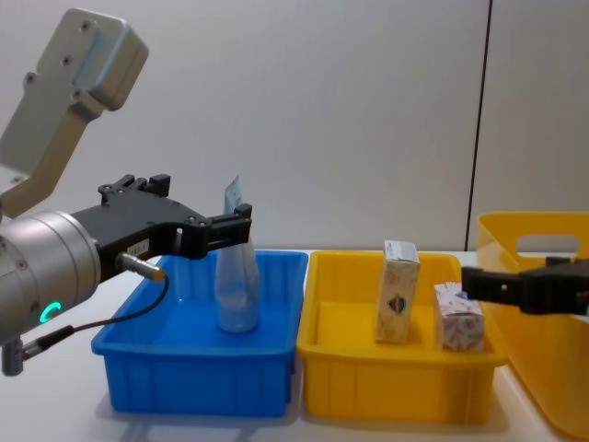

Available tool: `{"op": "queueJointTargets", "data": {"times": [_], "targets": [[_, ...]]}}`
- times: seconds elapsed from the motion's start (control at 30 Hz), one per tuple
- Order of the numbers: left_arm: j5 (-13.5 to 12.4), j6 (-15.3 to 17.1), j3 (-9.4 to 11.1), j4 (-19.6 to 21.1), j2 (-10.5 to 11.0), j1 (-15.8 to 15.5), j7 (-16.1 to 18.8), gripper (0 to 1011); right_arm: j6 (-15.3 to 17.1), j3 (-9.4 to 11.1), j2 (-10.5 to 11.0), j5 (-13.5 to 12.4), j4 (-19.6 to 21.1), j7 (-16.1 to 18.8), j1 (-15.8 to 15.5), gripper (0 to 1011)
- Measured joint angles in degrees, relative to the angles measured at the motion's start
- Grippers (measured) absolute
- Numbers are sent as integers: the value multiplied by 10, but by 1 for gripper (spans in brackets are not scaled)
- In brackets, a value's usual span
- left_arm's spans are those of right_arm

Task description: Bimanual collaborative sorting of washing and personal care products

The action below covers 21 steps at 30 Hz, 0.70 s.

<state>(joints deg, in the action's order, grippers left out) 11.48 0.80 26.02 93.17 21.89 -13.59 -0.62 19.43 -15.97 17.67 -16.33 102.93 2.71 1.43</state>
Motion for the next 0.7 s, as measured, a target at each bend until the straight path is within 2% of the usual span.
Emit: {"op": "queueJointTargets", "data": {"times": [0.37,0.7], "targets": [[0,0,0,0,0,0,0,1001,30,-20,-28,23,-33,-26,25,1003],[0,0,0,0,0,0,0,1001,37,-30,-48,35,-61,-33,44,1003]]}}
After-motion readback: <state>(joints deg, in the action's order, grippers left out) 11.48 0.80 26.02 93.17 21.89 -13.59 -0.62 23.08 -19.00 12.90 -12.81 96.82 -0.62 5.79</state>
